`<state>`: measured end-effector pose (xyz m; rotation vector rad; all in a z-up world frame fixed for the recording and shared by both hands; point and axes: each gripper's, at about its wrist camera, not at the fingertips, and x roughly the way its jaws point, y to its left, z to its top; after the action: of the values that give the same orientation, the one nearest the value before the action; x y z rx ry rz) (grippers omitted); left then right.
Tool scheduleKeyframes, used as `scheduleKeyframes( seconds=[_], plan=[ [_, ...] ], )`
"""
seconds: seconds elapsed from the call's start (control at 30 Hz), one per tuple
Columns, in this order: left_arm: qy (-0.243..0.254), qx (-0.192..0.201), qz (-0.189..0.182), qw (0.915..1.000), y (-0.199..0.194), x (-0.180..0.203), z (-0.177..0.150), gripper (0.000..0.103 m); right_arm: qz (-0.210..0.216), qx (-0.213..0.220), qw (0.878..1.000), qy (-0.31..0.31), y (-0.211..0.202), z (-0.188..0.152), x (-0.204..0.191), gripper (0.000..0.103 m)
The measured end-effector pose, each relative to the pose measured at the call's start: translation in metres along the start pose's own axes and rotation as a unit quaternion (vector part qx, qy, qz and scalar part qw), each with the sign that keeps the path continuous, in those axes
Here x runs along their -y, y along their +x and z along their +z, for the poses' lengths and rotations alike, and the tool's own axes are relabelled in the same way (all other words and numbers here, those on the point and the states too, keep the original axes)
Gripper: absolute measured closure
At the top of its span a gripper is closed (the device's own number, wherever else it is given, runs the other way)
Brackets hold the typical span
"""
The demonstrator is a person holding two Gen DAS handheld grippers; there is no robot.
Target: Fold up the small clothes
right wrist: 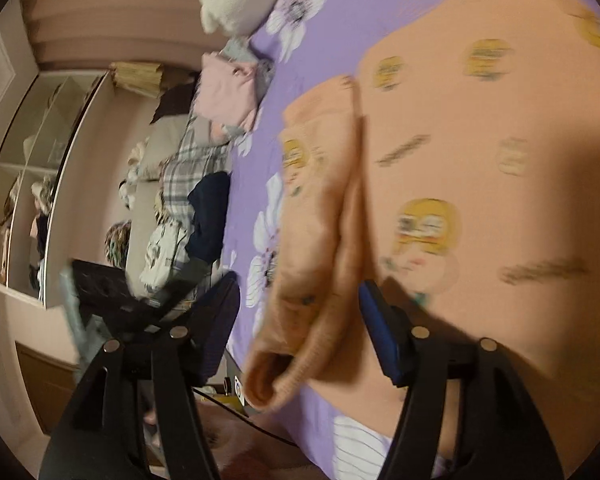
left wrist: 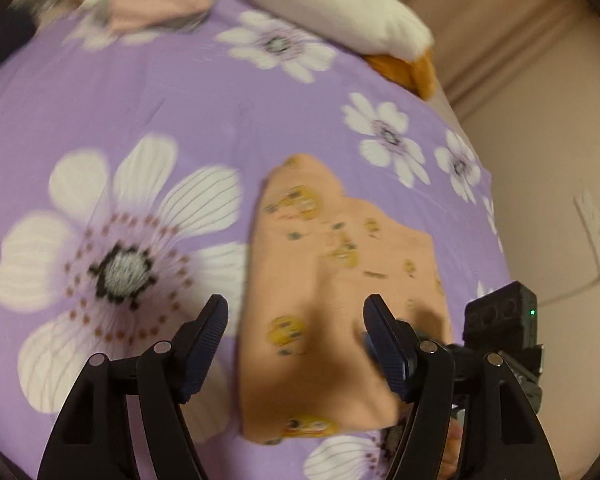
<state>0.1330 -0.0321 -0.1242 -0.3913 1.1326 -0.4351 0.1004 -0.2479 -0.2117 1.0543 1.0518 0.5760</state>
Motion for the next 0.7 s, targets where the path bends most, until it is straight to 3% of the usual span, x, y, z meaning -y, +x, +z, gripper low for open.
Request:
scheduleKeyframes(
  seconds=[0.17,0.3,0.4,0.43,0.53,0.6,0.7],
  plan=[
    [-0.025,-0.003,-0.018,0.9995,0.008,-0.035,-0.006,0.034,-0.046,-0.013,0.999,-0.003,0.024,0.004,-0.003,0.042],
    [-0.028,-0.027,0.014,0.9991,0.019,-0.048,-0.01,0.034,-0.042,0.012,0.999,0.008,0.022,0.006,-0.001,0.047],
    [-0.005,-0.022,0.008,0.9997,0.016,-0.04,-0.017,0.034,-0.076,0.023,0.997,-0.016,0.031,0.007,-0.008,0.058],
    [0.013,-0.023,0.007,0.9996,0.016,-0.034,-0.021,0.034,-0.088,0.029,0.995,-0.023,0.034,0.007,-0.01,0.068],
    [0.042,-0.026,0.018,0.9986,0.018,-0.026,-0.029,0.034,-0.108,0.06,0.991,-0.047,0.045,0.005,-0.011,0.084],
    [0.044,-0.031,0.009,0.9985,0.015,-0.024,-0.036,0.034,-0.097,0.066,0.992,-0.046,0.043,0.005,-0.005,0.087],
    [0.044,-0.042,-0.032,0.9976,0.008,-0.018,-0.049,0.033,-0.076,0.075,0.994,-0.032,0.029,0.01,-0.003,0.088]
  ],
)
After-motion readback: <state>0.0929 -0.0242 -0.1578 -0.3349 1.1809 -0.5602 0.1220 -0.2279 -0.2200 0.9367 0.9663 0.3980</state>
